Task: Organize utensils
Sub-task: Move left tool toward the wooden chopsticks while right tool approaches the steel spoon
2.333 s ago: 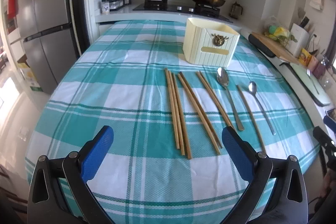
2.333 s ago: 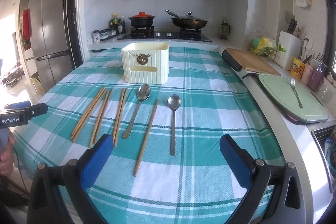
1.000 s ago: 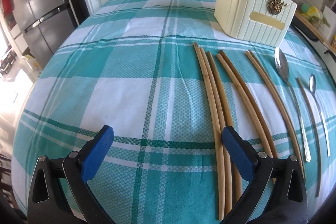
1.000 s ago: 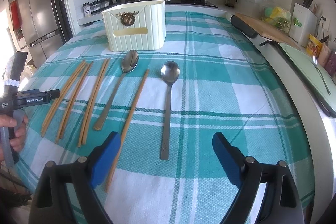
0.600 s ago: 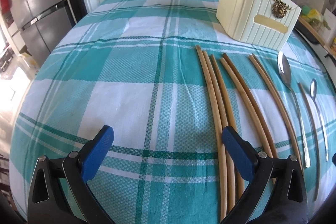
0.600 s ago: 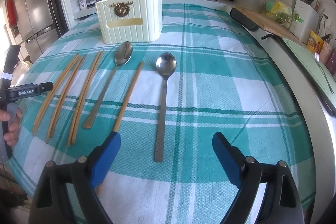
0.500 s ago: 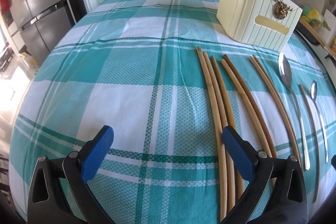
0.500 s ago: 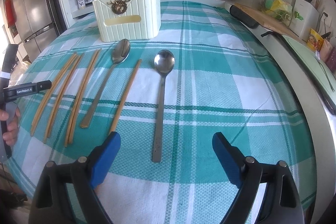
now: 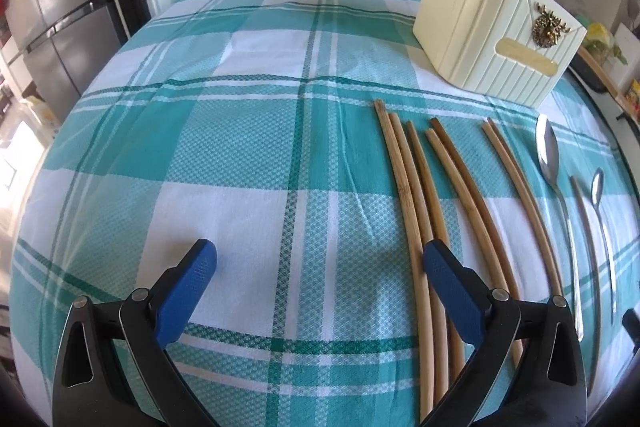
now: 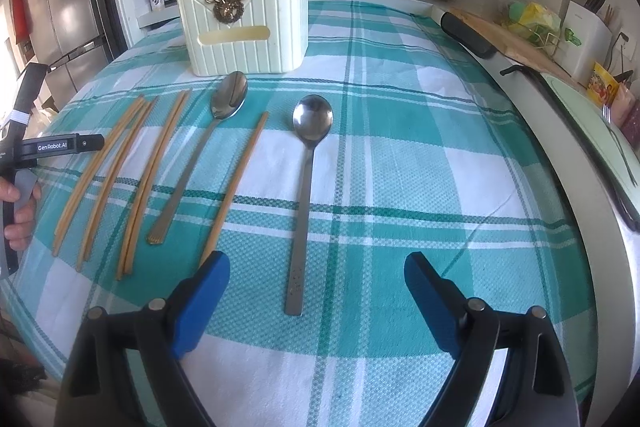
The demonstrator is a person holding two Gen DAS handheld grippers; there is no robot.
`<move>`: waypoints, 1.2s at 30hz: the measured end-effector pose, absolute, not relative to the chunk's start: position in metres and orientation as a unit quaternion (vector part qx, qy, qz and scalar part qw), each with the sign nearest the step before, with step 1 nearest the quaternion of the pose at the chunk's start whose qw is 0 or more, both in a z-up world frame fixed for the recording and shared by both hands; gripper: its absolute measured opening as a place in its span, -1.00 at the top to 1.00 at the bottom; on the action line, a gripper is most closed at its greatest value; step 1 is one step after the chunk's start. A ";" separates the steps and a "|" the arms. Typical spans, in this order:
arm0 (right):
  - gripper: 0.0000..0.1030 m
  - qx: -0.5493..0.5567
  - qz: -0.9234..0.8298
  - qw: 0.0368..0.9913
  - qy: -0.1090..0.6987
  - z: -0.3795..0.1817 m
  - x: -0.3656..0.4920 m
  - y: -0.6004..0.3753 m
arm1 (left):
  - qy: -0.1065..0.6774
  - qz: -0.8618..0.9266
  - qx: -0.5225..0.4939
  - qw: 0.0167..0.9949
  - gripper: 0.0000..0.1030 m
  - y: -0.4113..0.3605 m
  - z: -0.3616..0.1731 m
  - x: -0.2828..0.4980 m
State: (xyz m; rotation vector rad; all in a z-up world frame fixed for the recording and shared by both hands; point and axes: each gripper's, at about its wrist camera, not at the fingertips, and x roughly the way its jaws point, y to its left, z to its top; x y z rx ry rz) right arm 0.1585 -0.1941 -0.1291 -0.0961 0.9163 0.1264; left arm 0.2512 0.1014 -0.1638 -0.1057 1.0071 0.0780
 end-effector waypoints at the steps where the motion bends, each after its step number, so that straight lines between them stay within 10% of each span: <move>1: -0.76 -0.046 0.060 0.894 0.441 -0.128 0.158 -0.194 | 0.482 0.036 -0.050 0.874 -0.99 0.101 -0.164 0.250; 30: -0.77 -0.064 0.074 0.889 0.447 -0.135 0.185 -0.195 | 0.499 0.026 0.028 0.865 -0.99 0.086 -0.164 0.258; 36: -0.76 -0.061 0.081 0.886 0.453 -0.158 0.239 -0.181 | 0.486 -0.001 0.006 0.874 -0.67 0.080 -0.163 0.281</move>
